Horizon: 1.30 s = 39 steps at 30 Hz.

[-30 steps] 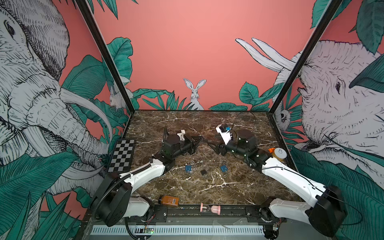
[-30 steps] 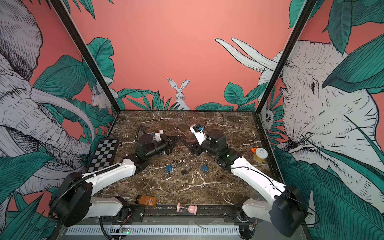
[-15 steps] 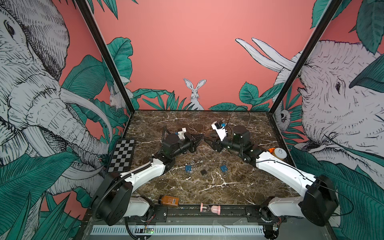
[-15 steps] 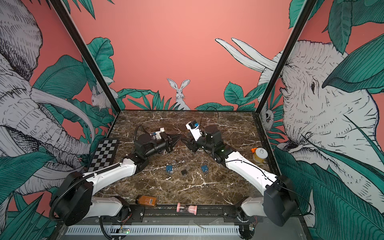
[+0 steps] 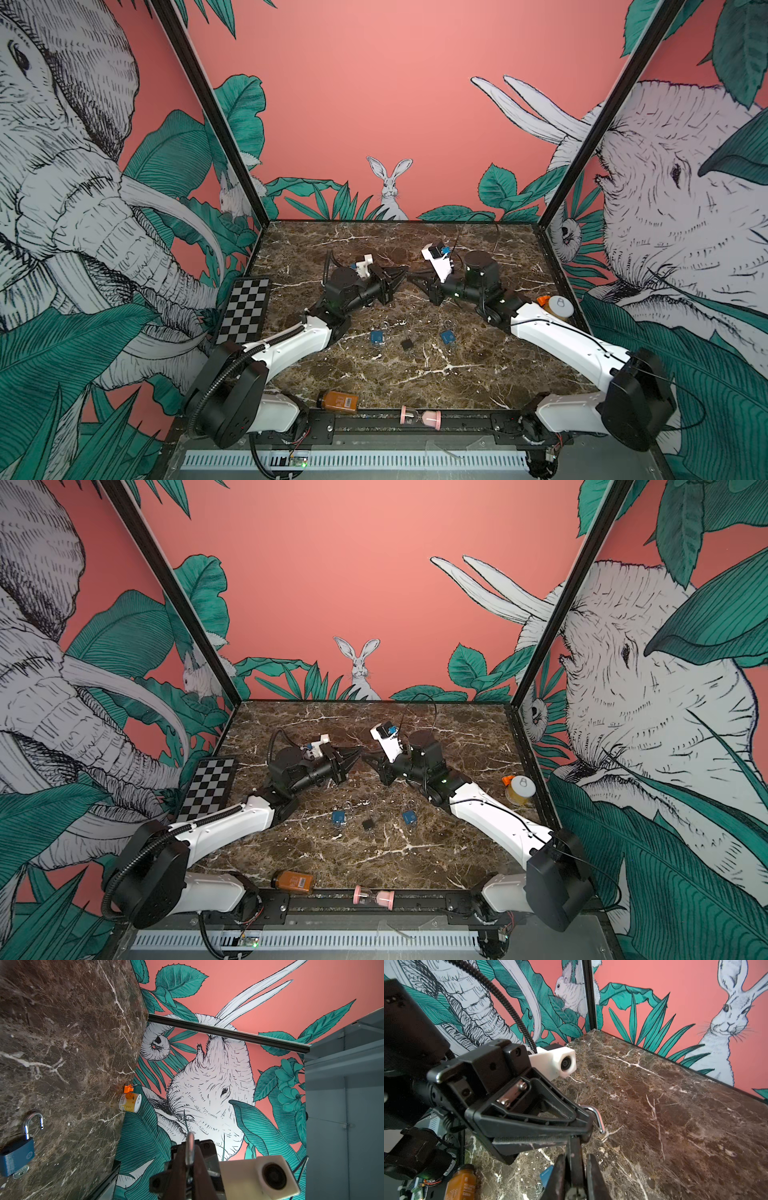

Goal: Lock with the key

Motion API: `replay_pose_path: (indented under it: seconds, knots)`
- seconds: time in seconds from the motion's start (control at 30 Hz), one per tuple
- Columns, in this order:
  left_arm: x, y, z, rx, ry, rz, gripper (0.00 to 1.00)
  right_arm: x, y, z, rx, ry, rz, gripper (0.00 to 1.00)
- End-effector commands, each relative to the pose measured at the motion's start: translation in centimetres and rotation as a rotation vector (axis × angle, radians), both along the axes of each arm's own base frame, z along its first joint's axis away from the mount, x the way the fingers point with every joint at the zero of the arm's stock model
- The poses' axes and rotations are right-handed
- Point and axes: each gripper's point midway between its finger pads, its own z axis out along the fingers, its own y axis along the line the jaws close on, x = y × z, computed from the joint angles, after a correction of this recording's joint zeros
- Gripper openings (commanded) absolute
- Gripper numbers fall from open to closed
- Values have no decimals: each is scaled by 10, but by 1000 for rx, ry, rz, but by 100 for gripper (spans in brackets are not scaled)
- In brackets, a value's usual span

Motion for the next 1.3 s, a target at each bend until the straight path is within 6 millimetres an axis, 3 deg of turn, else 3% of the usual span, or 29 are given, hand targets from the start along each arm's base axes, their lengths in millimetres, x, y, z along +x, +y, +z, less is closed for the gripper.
replay_pose_path:
  seconds: [0.0,0.13,0.17,0.23,0.27,0.33,0.43,0.53,0.63,0.83,0.97,1.27]
  knots:
    - [-2,-1,20,-43,-58,-13,0,5,1,13,43,-26,-13,0]
    - [2,1,18,-8,-87,-15,0,8,0,12,70,16,-36,0]
    - [3,1,18,26,-101,-33,11,10,-2,11,76,35,-52,0]
    - [6,4,9,136,-121,-82,64,15,-8,14,104,80,-81,0]
    - [7,8,5,212,-142,-104,80,18,-14,15,122,118,-107,0]
    - [8,21,-6,395,-193,-139,89,22,-27,18,154,177,-143,0]
    - [8,45,-6,668,-383,-141,87,23,-44,24,196,292,-177,0]
    - [18,80,-1,936,-555,-32,86,17,-56,27,220,458,-197,0]
    - [19,86,14,1028,-742,-27,86,7,-65,32,303,639,-167,0]
    - [-18,36,45,731,-1119,-221,82,-4,-62,58,584,928,51,0]
    - [-27,20,51,603,-1176,-299,82,-11,-60,57,576,966,86,0]
    - [-32,6,68,416,-1192,-351,79,-21,-50,48,526,998,118,0]
